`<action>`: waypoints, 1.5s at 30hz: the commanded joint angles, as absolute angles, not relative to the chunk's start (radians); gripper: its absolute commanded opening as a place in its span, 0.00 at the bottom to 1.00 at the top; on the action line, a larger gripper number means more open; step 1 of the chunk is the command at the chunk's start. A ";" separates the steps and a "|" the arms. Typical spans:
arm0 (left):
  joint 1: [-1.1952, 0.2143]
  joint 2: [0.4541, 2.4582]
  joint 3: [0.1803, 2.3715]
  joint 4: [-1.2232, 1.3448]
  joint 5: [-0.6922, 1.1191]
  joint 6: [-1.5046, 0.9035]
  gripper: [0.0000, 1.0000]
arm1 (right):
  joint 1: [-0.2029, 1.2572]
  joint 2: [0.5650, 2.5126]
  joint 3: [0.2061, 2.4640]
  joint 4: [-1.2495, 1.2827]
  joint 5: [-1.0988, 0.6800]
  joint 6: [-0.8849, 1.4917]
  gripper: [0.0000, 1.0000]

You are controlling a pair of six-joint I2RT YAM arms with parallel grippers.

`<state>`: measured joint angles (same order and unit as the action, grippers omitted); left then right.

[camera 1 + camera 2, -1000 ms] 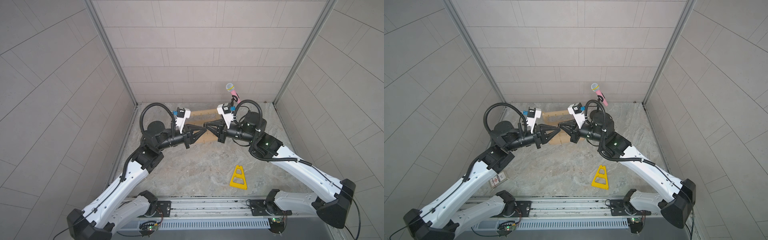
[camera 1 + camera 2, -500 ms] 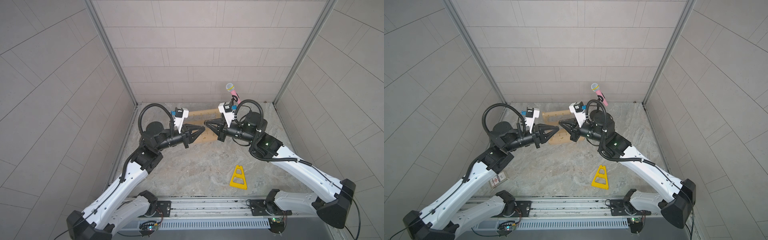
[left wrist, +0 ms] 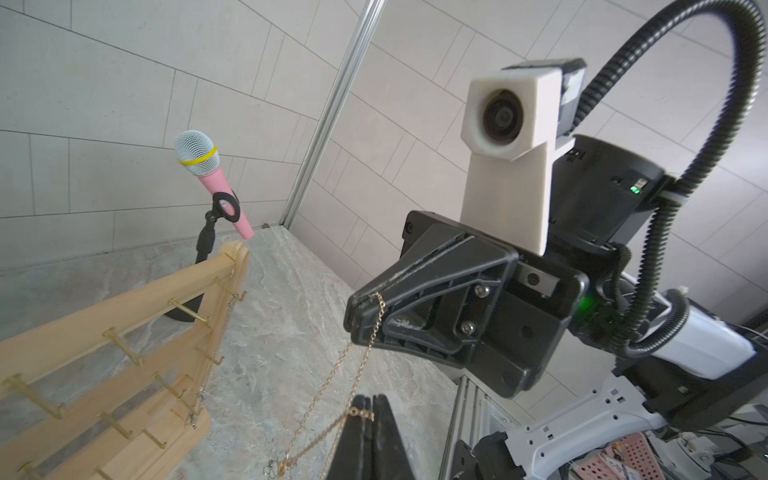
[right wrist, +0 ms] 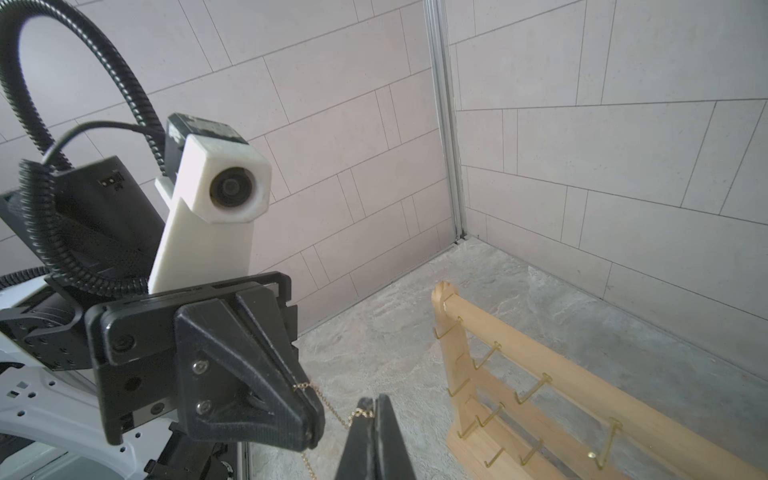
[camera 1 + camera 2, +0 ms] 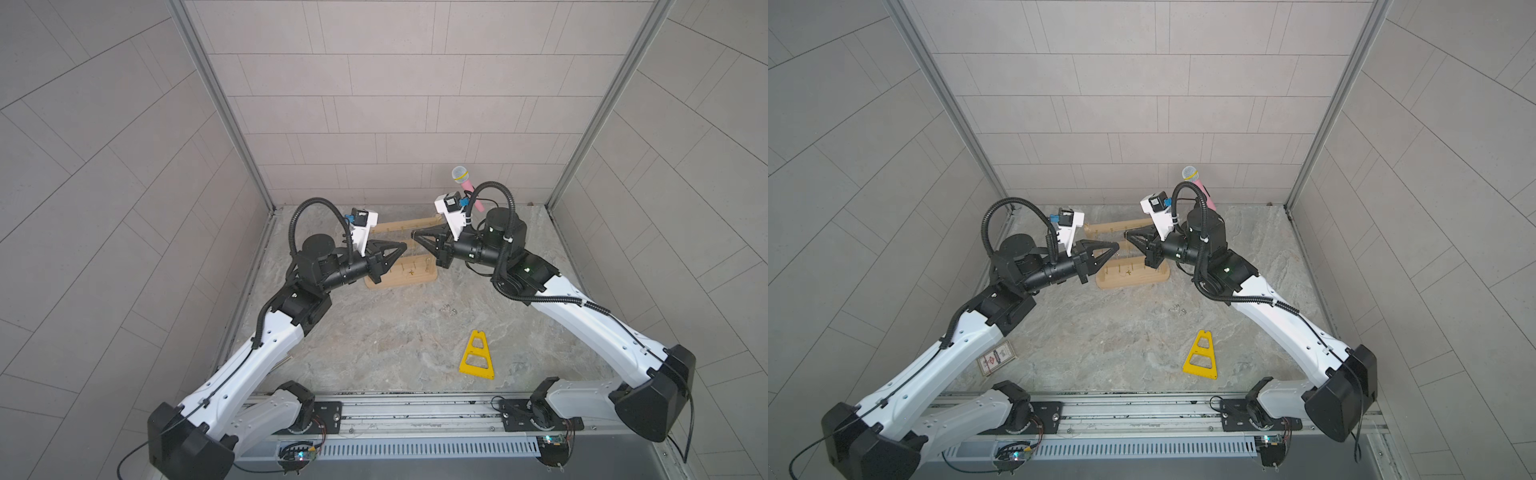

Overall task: Hang the necklace on the jewelry display stand
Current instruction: Hang the necklace on the stand.

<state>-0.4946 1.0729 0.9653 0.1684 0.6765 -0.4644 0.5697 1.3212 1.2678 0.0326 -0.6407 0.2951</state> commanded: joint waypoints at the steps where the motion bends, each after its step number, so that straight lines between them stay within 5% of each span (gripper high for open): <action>1: -0.487 1.106 1.016 0.177 0.648 -0.399 0.05 | 0.537 1.355 1.311 0.012 -0.713 0.239 0.00; 21: -0.360 1.328 1.111 0.295 0.715 -0.382 0.05 | 0.456 1.598 1.447 0.069 -0.781 0.188 0.00; 45: -0.310 1.394 1.137 0.387 0.770 -0.439 0.05 | 0.405 1.632 1.454 0.124 -0.808 0.211 0.00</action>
<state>-0.3161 1.3872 1.1038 0.3473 0.7448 -0.4374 0.4126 1.6257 1.4326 0.1017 -0.7948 0.2142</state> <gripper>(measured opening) 0.048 0.054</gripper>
